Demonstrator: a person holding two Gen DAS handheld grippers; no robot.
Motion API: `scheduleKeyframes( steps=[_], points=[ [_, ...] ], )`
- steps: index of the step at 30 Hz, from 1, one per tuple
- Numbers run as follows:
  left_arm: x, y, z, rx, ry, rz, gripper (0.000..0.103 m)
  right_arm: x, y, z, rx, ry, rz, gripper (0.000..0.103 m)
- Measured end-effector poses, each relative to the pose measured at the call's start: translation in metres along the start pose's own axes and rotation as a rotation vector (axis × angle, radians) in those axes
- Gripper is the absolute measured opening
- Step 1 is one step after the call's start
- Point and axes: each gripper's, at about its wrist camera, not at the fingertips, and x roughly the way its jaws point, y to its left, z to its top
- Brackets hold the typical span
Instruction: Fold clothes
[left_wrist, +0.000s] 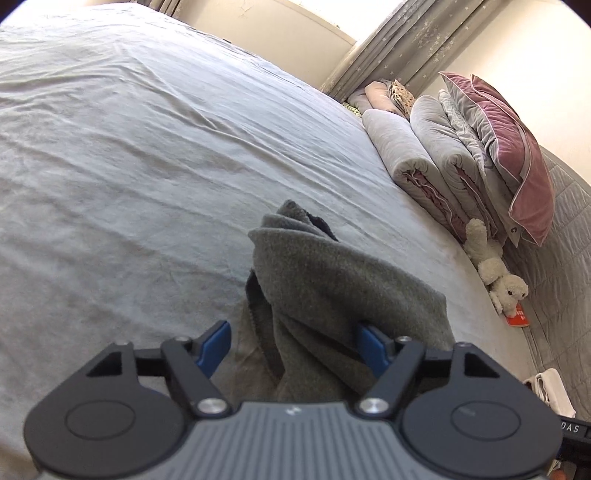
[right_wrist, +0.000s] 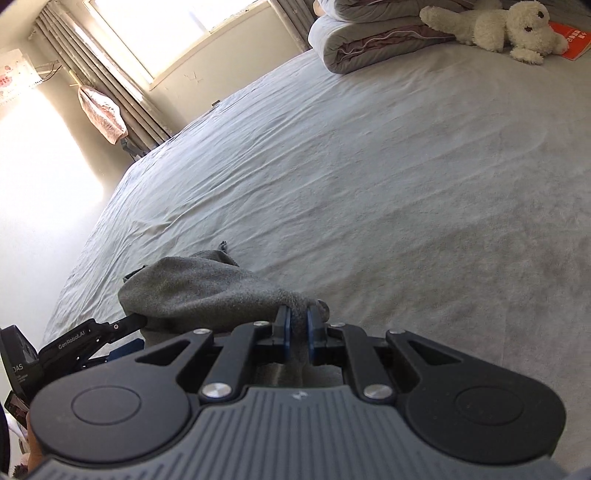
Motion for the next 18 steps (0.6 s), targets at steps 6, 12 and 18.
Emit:
scheduleKeyframes(
  steps=[6, 12, 18],
  points=[
    [-0.004, -0.018, -0.006, 0.01, -0.037, 0.014, 0.012, 0.009, -0.002, 0.006, -0.003, 0.001, -0.015, 0.011],
    [-0.052, -0.036, -0.012, 0.034, -0.133, 0.07, 0.01, 0.01, 0.008, 0.013, -0.02, -0.043, 0.005, 0.011],
    [-0.103, -0.032, -0.029, -0.006, -0.141, 0.077, 0.01, 0.012, 0.028, 0.019, -0.052, -0.081, 0.059, 0.011]
  ],
)
